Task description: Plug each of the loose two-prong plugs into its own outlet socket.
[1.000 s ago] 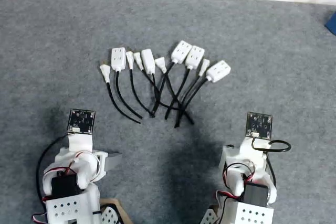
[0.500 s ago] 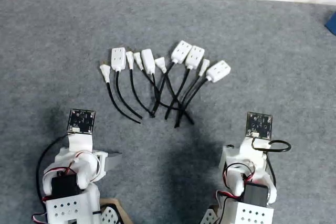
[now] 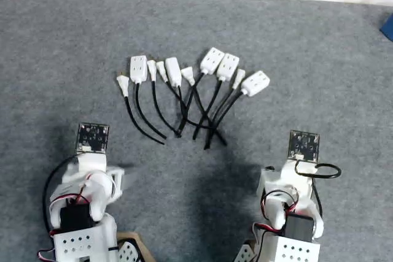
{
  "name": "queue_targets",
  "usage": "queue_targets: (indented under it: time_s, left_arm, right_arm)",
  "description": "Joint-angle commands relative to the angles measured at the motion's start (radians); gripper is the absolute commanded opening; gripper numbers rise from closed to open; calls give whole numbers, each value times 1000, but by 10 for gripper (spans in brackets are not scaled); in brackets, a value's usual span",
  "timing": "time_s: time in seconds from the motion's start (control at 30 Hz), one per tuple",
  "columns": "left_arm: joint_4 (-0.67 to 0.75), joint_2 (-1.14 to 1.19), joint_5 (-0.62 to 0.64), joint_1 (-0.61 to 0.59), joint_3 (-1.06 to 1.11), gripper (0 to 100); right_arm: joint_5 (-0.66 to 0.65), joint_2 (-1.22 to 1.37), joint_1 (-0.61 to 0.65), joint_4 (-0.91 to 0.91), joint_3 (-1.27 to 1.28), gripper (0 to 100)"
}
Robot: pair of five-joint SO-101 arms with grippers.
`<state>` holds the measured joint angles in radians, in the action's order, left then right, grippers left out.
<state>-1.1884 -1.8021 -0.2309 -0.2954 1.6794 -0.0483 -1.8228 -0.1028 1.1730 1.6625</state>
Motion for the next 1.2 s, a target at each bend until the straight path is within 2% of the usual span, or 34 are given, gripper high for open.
queue_targets:
  time_s: [0.0,0.07,0.2,0.3,0.4,0.6,0.83,0.97,1.17]
  left_arm:
    - [210,-8,5,-4,18,403]
    - [258,-8,5,-4,18,403]
    - [267,-8,0,-5,18,403]
    - [269,-8,-89,-5,18,402]
    - [270,-8,-149,2,18,401]
    - [362,-8,-150,15,8,401]
    - [365,-5,-126,76,-119,401]
    - [218,-1,-26,120,-277,401]
    - [38,-1,-17,177,-564,401]
  right_arm:
    - [-8,-2,-13,-87,151,315]
    - [-8,-2,-12,-154,151,315]
    - [-8,-2,-61,-325,151,315]
    - [-8,-2,-133,-420,151,315]
    - [-8,-2,-168,-450,151,315]
    - [-11,-2,-171,-449,143,315]
    - [-57,7,-166,-220,-127,315]
    - [-58,8,-165,-48,-340,315]
    - [-60,8,-165,62,-536,315]
